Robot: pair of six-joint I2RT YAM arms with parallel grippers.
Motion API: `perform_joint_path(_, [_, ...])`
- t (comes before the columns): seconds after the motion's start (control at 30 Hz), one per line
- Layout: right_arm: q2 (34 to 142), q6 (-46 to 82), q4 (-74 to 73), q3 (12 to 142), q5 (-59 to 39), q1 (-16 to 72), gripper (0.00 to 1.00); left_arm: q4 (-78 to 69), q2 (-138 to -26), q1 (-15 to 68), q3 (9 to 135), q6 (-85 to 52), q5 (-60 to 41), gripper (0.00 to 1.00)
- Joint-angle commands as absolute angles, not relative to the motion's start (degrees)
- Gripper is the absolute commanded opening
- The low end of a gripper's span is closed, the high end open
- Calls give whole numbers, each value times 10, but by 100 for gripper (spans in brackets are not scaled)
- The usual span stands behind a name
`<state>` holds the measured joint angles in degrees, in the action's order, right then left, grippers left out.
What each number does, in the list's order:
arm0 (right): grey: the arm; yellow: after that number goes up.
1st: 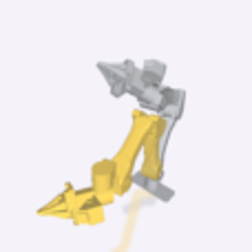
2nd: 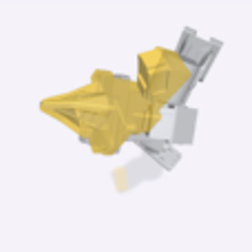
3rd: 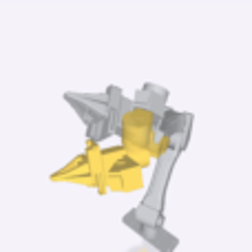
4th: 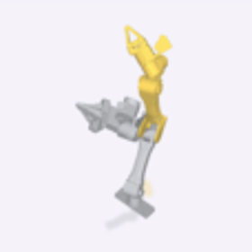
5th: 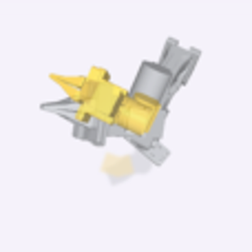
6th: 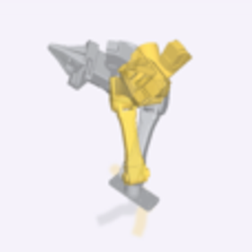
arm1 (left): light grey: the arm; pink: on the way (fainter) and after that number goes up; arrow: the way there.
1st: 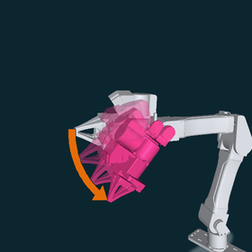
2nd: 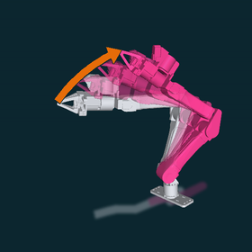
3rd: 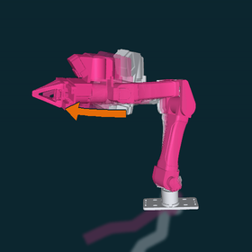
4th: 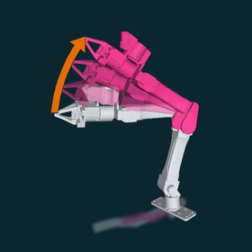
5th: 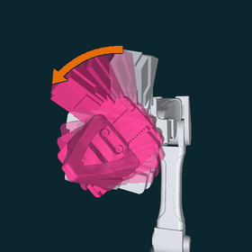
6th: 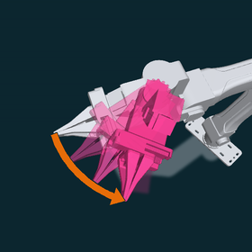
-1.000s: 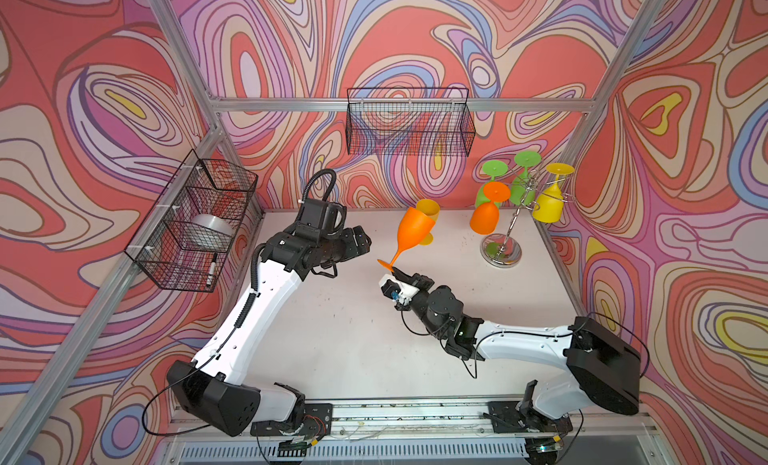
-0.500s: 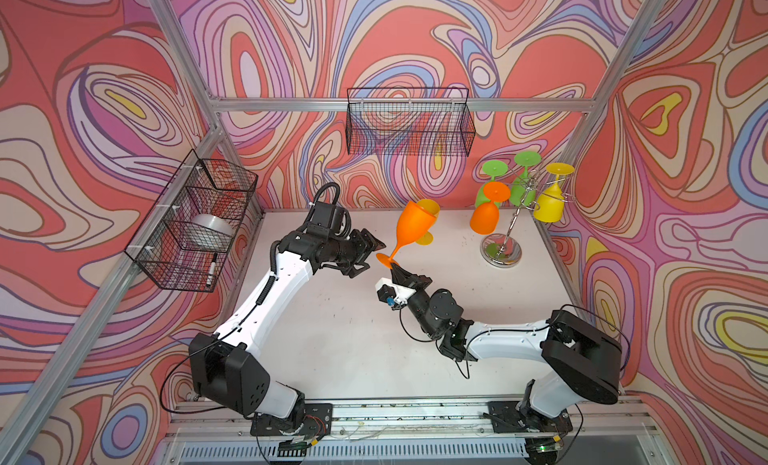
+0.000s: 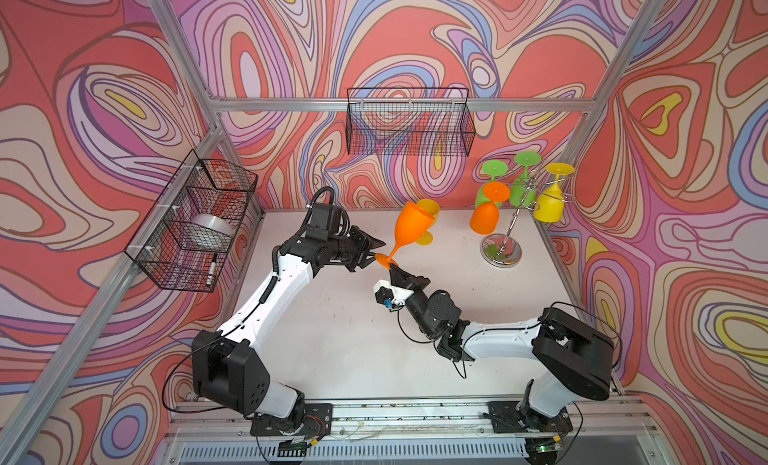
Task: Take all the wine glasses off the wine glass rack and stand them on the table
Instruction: 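Close the left gripper on the orange glass foot beside the right gripper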
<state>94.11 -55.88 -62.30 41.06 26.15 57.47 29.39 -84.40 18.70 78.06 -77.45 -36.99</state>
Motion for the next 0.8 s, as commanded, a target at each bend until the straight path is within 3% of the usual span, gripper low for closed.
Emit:
perform_joint_path(0.0, [942,-553,-638,420,254,578,0,257,-832,183,770,-800,-386,18])
perform_joint_path(0.07, [939,-554,-631,420,253,577,0,255,-827,184,761,-797,-384,6])
perform_joint_path(0.13, [936,-553,-620,423,250,577,0,247,-821,183,747,-797,-382,0])
perform_joint_path(0.4, [936,-542,-607,435,251,578,0,222,-826,176,734,-773,-396,0])
perform_joint_path(0.63, [918,-505,-572,441,249,578,0,113,-829,161,690,-774,-426,0])
perform_joint_path(0.7, [911,-489,-551,446,248,577,7,101,-831,157,683,-771,-429,0])
perform_joint_path(0.77, [907,-469,-540,448,247,577,25,96,-831,154,678,-766,-427,0])
